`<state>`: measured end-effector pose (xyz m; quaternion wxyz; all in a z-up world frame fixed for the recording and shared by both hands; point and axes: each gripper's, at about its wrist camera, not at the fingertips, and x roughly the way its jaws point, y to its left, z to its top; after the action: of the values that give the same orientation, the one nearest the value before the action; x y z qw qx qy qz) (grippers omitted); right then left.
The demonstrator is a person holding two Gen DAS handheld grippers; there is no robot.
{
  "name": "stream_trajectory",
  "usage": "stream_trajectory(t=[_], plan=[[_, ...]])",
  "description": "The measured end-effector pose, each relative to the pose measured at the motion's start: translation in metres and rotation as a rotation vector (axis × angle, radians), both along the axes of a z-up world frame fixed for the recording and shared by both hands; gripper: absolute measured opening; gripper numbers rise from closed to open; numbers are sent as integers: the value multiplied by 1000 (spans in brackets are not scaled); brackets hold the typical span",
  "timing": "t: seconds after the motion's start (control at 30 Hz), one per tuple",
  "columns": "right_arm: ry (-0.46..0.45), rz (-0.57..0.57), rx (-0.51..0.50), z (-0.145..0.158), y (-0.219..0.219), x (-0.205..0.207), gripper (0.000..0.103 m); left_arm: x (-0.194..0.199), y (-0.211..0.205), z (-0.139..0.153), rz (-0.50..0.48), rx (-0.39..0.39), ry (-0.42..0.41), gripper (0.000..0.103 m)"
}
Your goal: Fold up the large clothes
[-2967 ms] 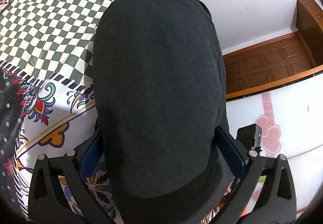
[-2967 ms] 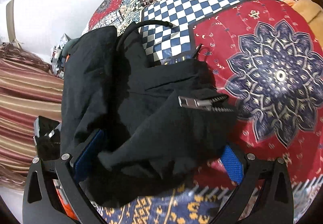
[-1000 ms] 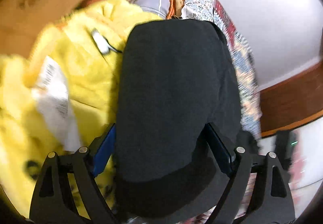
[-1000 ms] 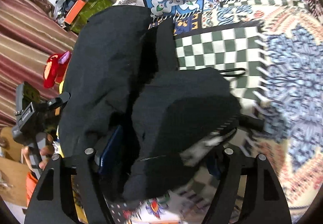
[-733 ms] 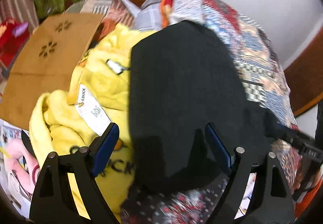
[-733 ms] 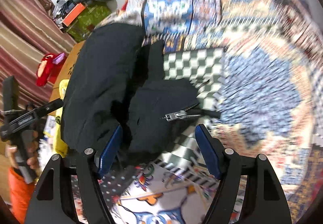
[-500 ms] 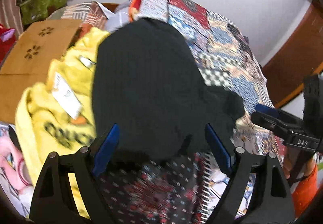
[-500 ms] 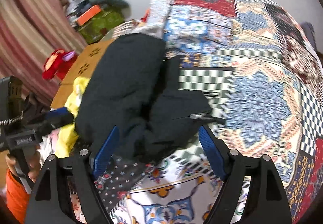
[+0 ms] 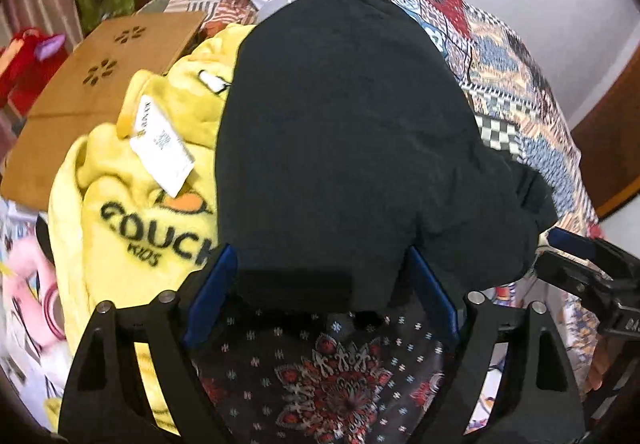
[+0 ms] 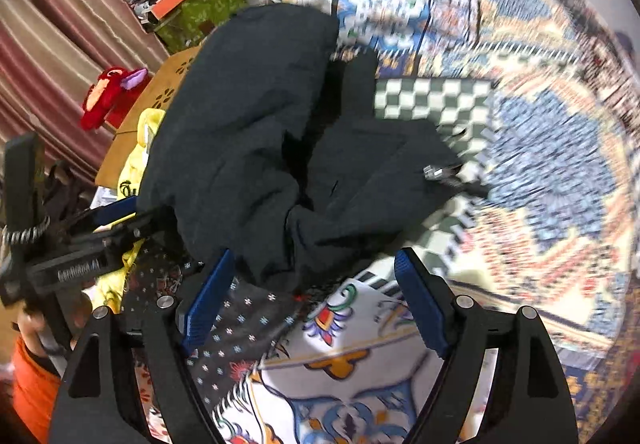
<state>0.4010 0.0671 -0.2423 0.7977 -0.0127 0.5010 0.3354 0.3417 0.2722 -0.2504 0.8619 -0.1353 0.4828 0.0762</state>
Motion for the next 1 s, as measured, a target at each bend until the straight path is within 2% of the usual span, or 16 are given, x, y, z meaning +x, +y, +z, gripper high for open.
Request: stream_trajectory(t=[0.13, 0.33, 0.47, 0.7, 0.8, 1.0], plan=[[-47, -11, 27, 31, -18, -18, 79, -22, -4, 22, 34, 2, -33, 85], [-136, -27, 113, 89, -45, -52, 79, -77, -21, 84, 30, 40, -150, 85], [-217, -36, 182, 131, -62, -84, 79, -123, -44, 138, 8, 96, -274, 85], [-417, -45, 315, 199, -98, -154, 79, -209, -97, 227, -49, 152, -537, 85], [-527, -57, 354, 222, -112, -188, 79, -243, -114, 249, -50, 158, -637, 85], [-704, -87, 425, 247, -134, -244, 80, -311, -155, 278, 2, 263, -813, 85]])
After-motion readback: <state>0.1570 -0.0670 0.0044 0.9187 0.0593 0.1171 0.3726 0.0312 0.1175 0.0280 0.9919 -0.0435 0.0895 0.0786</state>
